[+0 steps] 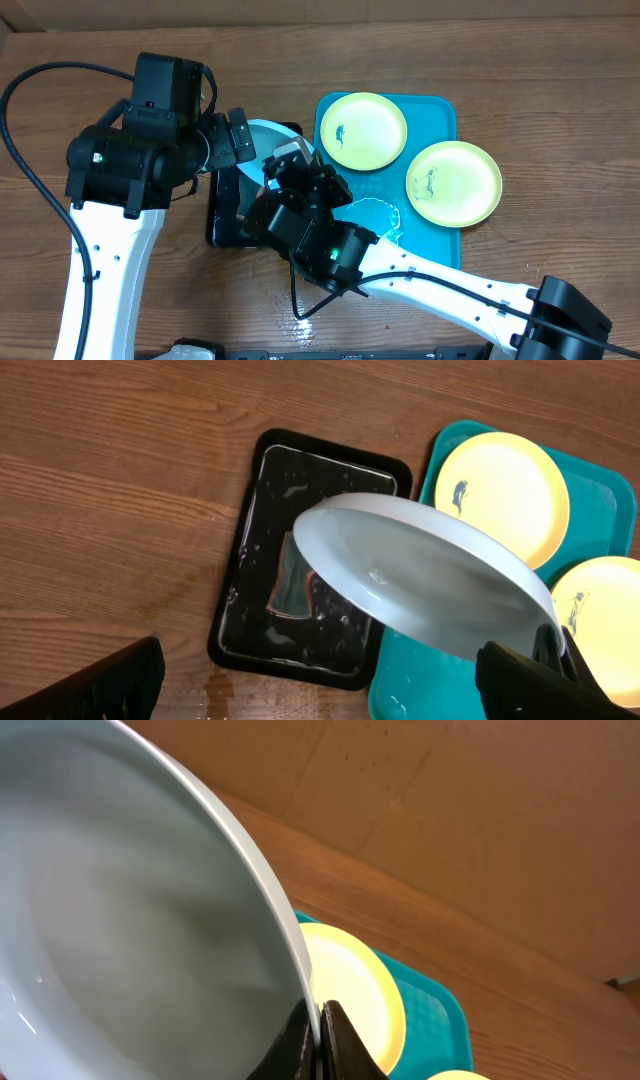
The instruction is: Clean dirty plates on tray and stack at the side
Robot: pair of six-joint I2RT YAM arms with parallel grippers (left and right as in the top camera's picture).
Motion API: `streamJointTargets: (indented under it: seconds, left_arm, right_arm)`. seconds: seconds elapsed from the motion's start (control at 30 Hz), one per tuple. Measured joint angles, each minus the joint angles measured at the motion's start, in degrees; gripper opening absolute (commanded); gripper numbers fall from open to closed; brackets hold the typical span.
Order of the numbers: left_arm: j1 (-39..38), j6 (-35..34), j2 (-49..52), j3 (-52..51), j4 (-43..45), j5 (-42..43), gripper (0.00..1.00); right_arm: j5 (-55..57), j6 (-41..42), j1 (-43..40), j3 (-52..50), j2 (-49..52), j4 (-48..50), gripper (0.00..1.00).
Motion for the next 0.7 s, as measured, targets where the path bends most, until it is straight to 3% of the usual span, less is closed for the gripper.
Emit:
streamJointTargets:
  seconds: [0.5, 0.7]
  left_arm:
    - [0.0, 0.0, 0.0, 0.0, 0.0, 0.0, 1.00]
    - [0.0, 0.0, 0.0, 0.0, 0.0, 0.0, 1.00]
  right_arm:
    - [-0.8, 0.1, -0.5, 0.0, 0.0, 1.2, 0.04]
    - [-7.9, 5.2, -6.7, 0.0, 0.0, -4.0, 0.04]
